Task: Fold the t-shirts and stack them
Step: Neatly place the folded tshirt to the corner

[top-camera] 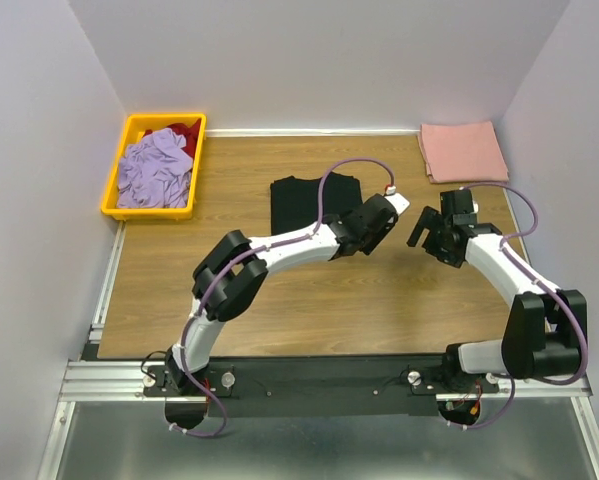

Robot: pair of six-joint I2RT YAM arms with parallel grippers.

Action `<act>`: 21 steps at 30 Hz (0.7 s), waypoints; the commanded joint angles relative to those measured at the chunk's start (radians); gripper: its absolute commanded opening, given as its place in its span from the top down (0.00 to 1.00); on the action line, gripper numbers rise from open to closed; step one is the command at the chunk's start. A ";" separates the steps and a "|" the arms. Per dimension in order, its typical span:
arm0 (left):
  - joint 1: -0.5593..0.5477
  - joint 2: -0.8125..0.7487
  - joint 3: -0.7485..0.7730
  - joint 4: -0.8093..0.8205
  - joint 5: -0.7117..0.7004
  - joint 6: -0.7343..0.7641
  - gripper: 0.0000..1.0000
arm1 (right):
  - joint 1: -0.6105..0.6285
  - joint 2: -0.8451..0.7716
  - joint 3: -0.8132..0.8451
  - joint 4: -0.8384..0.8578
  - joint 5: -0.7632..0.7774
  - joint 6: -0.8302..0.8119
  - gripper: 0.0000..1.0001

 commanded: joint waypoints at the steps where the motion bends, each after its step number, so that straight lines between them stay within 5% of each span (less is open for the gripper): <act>1: 0.002 0.076 0.083 -0.043 0.000 0.034 0.53 | -0.011 -0.034 -0.037 -0.025 0.023 0.011 0.00; 21: 0.003 0.293 0.238 -0.169 0.000 0.068 0.62 | -0.012 -0.044 -0.048 -0.005 -0.061 0.013 0.00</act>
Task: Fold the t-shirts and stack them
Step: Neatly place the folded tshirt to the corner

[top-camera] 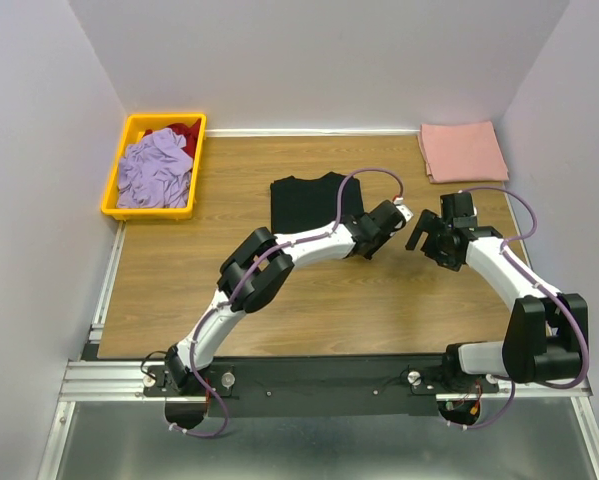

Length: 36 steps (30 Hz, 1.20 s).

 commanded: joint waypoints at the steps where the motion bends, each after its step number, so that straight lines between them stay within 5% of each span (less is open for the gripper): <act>1: 0.000 0.052 0.048 -0.062 -0.005 0.012 0.64 | -0.007 -0.011 -0.011 0.006 -0.024 0.013 0.00; 9: 0.010 0.041 0.034 -0.066 -0.020 0.017 1.00 | -0.007 0.013 -0.017 0.047 -0.109 0.019 0.00; 22: 0.049 -0.204 -0.210 0.043 0.063 -0.011 1.00 | -0.007 0.141 -0.050 0.334 -0.519 0.242 0.00; 36: 0.083 -0.313 -0.301 0.088 0.121 -0.049 1.00 | -0.006 0.378 -0.086 0.716 -0.668 0.455 0.01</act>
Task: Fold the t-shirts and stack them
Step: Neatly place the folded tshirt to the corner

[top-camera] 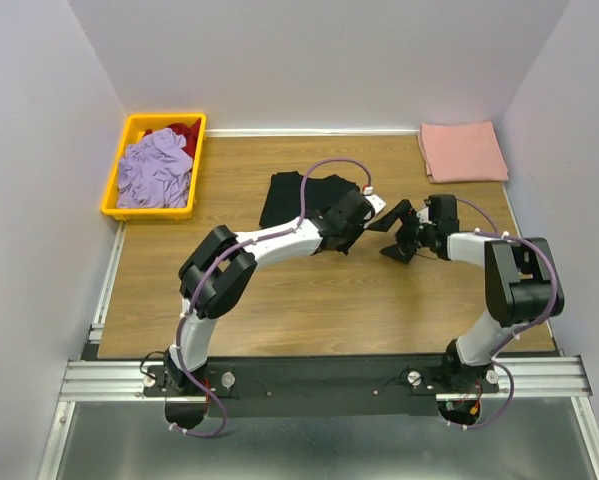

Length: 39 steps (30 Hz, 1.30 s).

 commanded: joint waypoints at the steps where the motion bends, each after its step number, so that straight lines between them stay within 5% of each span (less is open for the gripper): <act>1: 0.005 -0.059 -0.019 0.030 0.048 -0.027 1.00 | -0.006 0.101 -0.020 0.192 -0.084 0.083 0.01; 6: 0.007 -0.085 -0.024 0.032 0.060 -0.037 1.00 | 0.002 0.223 -0.003 0.313 -0.138 0.147 0.05; 16: 0.010 -0.107 -0.025 0.030 0.076 -0.047 1.00 | 0.080 0.387 0.141 0.297 -0.062 0.163 0.07; 23: 0.011 -0.111 -0.027 0.041 0.105 -0.051 1.00 | 0.148 0.477 0.260 0.219 -0.037 0.118 0.31; 29: 0.013 -0.111 -0.037 0.038 0.114 -0.050 0.99 | 0.156 0.453 0.316 0.116 0.000 0.002 0.86; 31: 0.014 -0.113 -0.042 0.032 0.108 -0.050 0.96 | 0.154 0.439 0.331 0.067 0.016 -0.049 0.95; 39: 0.111 -0.219 -0.116 0.043 0.056 -0.080 0.56 | 0.154 0.378 0.507 -0.283 0.220 -0.395 0.99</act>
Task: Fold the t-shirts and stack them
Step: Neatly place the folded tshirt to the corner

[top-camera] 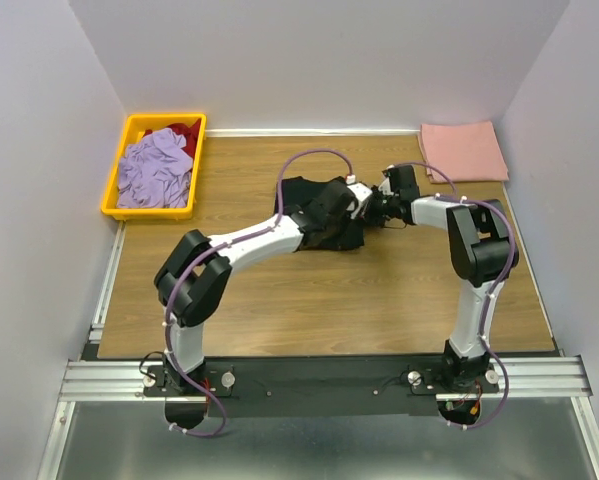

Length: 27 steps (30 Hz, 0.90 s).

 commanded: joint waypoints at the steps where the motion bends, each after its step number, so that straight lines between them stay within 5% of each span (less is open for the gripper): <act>1: 0.093 -0.130 -0.059 0.024 -0.029 -0.018 0.44 | -0.004 -0.022 0.109 -0.341 0.260 -0.298 0.99; 9: 0.268 -0.342 -0.159 0.040 -0.126 0.008 0.34 | -0.005 0.028 0.404 -0.565 0.677 -0.664 0.99; 16: 0.330 -0.431 -0.288 0.130 -0.425 -0.021 0.10 | -0.005 0.137 0.623 -0.576 1.086 -0.883 0.99; 27: 0.414 -0.332 -0.239 0.093 -0.424 -0.076 0.12 | -0.058 0.373 1.042 -0.544 1.424 -1.058 0.99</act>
